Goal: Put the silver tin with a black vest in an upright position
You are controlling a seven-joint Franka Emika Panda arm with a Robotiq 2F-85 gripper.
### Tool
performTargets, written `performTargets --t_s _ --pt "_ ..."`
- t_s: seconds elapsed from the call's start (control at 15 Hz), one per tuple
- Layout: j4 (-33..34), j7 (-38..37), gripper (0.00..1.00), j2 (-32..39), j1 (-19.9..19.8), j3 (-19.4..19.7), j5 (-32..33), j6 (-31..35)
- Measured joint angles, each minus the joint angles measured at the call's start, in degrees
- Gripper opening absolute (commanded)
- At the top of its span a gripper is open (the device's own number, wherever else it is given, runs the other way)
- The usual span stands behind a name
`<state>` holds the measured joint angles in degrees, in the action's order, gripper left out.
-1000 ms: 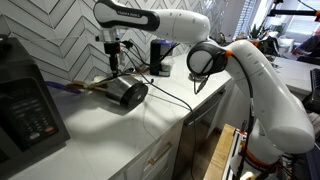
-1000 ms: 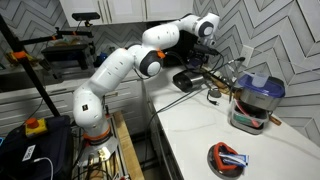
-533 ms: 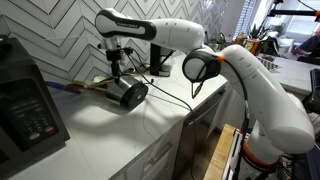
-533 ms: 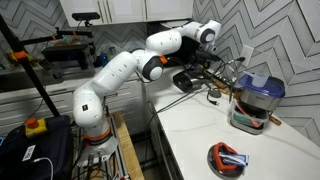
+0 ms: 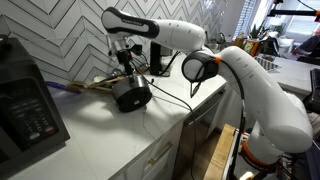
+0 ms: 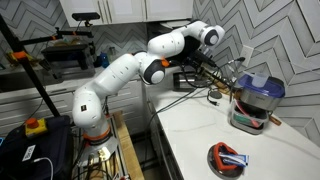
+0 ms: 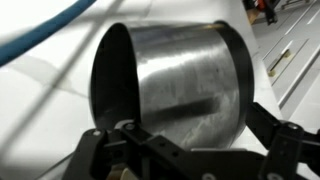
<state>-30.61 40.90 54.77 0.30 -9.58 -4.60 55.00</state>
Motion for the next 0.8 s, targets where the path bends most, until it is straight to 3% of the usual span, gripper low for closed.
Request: performTargets --t_s 0.2,0.53,0.67,0.8 --pt "0.42 0.03 0.58 0.26 -2.01 -0.61 -2.87 -8.98" --pt "-6.02 -1.82 0.18 0.67 -6.13 -3.56 -12.05 -9.79" --pt "-6.09 -5.37 0.05 1.69 -7.41 -4.77 -17.81 -9.6" --pt "-5.14 -9.32 0.0 2.6 -8.91 -6.12 -23.76 -9.1"
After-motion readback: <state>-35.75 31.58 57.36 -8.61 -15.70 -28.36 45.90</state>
